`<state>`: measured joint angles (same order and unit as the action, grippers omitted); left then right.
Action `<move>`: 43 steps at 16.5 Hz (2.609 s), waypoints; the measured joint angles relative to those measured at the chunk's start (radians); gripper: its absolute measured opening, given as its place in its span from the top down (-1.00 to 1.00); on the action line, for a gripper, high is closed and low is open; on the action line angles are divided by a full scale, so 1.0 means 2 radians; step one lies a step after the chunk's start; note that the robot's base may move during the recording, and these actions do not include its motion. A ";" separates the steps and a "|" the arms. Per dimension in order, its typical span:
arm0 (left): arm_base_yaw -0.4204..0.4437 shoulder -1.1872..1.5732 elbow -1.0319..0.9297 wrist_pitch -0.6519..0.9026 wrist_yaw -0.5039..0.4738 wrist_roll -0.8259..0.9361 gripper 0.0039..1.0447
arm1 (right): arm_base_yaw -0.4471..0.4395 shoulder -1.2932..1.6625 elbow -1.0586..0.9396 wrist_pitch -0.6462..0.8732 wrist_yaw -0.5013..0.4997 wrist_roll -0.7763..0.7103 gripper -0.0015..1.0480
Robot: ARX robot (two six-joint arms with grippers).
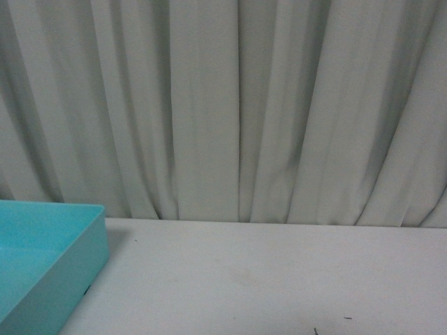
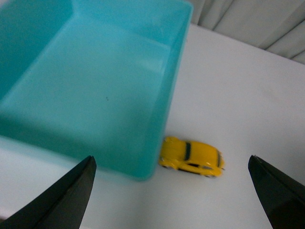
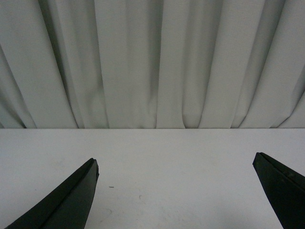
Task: Wind up and store yellow beetle toy
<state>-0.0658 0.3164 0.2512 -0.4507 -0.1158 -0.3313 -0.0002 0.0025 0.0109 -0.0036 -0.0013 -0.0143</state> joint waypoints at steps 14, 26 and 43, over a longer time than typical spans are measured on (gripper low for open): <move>-0.021 0.494 0.271 0.007 0.186 0.540 -0.88 | 0.000 0.000 0.000 0.000 0.001 0.000 -0.87; -0.127 0.676 0.261 0.033 0.067 0.789 -0.88 | 0.000 0.000 0.000 0.000 0.001 0.000 -0.87; -0.113 0.770 0.290 0.075 -0.010 0.784 0.23 | 0.000 0.000 0.000 0.000 0.001 0.000 -0.87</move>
<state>-0.2909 1.8565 0.8310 -0.3016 -0.1352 1.2362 -0.0002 0.0032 0.0109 -0.0040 0.0002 -0.0147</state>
